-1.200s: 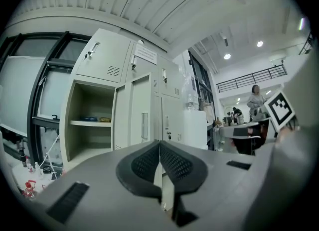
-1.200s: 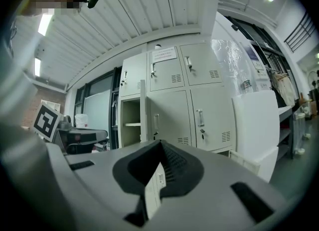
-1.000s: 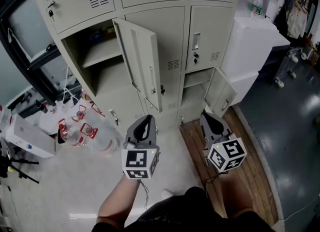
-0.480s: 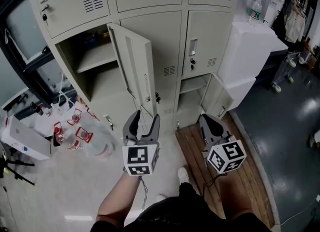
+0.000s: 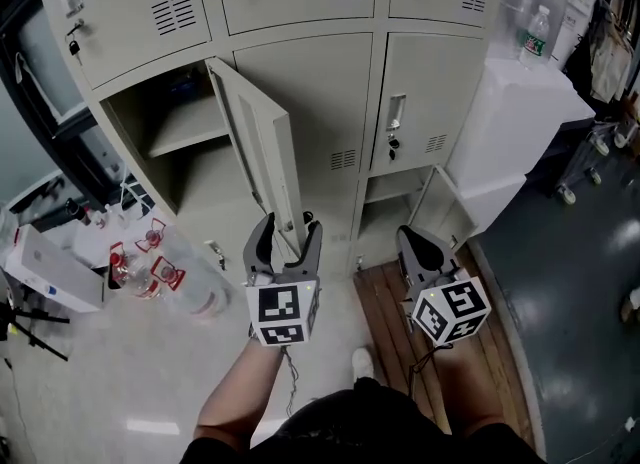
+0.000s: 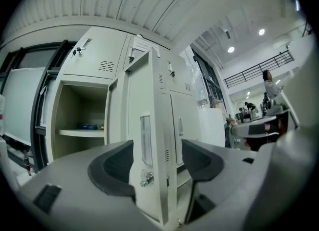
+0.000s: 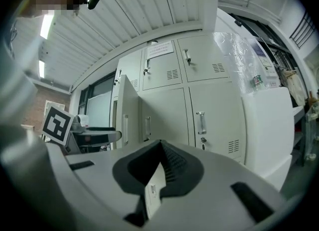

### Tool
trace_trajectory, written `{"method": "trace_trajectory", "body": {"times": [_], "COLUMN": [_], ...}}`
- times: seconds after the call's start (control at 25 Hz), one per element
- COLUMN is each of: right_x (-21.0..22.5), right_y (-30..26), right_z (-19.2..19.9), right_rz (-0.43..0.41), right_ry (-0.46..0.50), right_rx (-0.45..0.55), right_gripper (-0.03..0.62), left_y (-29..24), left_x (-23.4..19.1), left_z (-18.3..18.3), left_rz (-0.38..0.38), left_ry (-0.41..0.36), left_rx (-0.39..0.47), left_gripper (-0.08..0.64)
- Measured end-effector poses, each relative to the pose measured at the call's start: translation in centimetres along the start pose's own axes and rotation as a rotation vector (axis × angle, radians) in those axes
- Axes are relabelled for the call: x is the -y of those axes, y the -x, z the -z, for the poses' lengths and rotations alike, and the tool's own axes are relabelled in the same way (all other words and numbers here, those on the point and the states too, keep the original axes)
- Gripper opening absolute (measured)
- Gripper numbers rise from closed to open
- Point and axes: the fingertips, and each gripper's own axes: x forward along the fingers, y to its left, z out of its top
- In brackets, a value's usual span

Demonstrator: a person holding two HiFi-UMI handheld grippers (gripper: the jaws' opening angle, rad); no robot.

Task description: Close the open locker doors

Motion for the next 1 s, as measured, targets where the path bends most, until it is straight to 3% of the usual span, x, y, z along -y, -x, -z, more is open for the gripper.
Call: {"method": "trace_trajectory", "body": {"times": [0.52,1.0], "right_x": [2.1,0.9], "right_y": [-5.3,-8.5], "right_z": [0.3,1.2], "right_rz": [-0.118,-0.230], "right_ry": [0.006,0.000], "right_rx": [-0.015,-0.035], "right_gripper": [0.000,0.000], "left_y": [-2.9,-1.7], "left_x": [-1.7,-2.3], "left_z": [0.1,0.0], "left_rz": [-0.125,-0.181], "left_ry": [0.011,0.008], "left_rx": [0.009,0.013], "left_gripper": [0.285,0.190]}}
